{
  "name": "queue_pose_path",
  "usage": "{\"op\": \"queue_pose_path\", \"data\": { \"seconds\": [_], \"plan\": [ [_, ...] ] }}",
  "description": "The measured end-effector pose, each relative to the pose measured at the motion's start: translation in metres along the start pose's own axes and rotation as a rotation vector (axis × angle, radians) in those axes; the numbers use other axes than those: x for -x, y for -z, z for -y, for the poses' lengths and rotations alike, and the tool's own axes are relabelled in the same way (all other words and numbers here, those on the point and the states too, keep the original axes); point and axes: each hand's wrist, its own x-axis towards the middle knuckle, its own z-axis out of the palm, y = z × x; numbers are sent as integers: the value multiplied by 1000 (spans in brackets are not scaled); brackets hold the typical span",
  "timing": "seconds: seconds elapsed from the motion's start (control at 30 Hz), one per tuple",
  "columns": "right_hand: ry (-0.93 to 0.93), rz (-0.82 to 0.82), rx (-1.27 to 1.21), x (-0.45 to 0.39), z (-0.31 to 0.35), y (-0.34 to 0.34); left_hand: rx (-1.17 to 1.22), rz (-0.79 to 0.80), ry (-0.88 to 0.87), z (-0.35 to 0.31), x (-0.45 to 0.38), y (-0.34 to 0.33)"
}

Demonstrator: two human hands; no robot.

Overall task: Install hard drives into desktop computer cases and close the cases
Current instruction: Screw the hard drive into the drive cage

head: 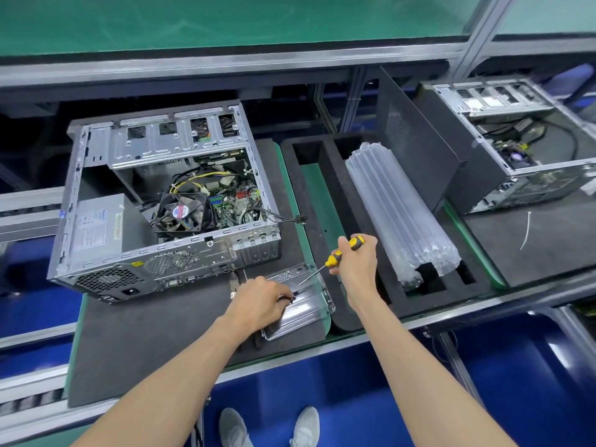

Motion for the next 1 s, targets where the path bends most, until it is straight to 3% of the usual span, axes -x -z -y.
{"op": "queue_pose_path", "data": {
  "seconds": [0.37,0.57,0.8,1.0],
  "plan": [
    [14,6,10,1,4,-1,-121,114,-201,3,-8,6],
    [31,-34,-61,4,9,4,-28,53,-172,0,2,14],
    [171,-52,-225,15,46,-4,541,-299,22,-10,23,44],
    [246,99,-393,32,104,-36,1184,-552,238,1,26,106]
  ]
}}
